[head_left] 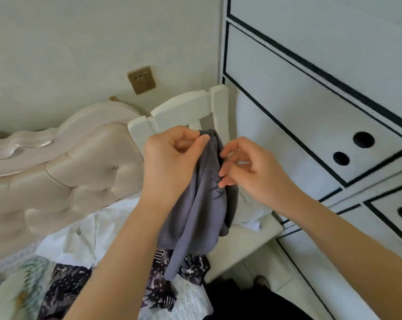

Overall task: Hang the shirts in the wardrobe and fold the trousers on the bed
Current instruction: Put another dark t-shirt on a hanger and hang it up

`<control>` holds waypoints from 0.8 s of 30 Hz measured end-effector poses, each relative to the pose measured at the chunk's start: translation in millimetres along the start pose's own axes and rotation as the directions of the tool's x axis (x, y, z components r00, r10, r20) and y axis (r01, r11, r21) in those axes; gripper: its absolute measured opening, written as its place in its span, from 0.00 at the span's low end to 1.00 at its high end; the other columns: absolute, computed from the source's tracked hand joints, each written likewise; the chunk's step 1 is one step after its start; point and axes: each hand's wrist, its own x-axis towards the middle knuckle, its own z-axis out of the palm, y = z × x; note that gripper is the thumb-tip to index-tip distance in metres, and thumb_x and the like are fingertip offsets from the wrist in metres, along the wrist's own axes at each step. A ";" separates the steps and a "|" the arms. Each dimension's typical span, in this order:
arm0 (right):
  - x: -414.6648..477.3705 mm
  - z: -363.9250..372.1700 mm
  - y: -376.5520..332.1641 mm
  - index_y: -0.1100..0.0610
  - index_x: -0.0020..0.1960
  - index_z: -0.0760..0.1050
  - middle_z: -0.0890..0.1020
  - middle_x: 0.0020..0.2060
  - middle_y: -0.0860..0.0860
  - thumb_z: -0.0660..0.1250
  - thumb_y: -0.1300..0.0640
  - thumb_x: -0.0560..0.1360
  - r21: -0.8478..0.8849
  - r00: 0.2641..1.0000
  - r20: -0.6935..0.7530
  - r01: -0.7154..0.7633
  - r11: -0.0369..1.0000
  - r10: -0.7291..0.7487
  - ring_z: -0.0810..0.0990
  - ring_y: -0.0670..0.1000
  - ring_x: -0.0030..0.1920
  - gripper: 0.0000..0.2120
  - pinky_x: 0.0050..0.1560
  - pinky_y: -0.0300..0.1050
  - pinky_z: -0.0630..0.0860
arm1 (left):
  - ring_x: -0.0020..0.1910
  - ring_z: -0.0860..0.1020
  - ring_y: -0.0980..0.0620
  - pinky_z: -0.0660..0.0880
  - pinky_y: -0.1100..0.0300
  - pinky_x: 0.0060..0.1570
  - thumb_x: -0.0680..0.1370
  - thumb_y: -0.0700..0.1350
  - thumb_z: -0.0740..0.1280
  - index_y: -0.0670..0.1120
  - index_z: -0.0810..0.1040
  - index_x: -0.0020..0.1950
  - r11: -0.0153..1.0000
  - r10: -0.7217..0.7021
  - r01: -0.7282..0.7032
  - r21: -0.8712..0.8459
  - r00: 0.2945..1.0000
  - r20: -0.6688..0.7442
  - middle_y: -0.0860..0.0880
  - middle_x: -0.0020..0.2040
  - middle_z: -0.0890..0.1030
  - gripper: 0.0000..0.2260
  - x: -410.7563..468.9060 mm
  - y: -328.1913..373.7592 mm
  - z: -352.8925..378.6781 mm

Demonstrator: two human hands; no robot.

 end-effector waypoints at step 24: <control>-320.5 -142.6 47.9 0.49 0.45 0.79 0.83 0.39 0.49 0.66 0.56 0.79 0.125 0.715 -0.675 -0.132 0.983 0.182 0.82 0.51 0.44 0.06 0.45 0.41 0.77 | 0.48 0.80 0.50 0.78 0.55 0.50 0.75 0.46 0.74 0.63 0.80 0.40 0.992 0.114 -0.091 -0.086 0.942 0.316 0.58 0.42 0.83 0.10 -231.1 145.2 190.1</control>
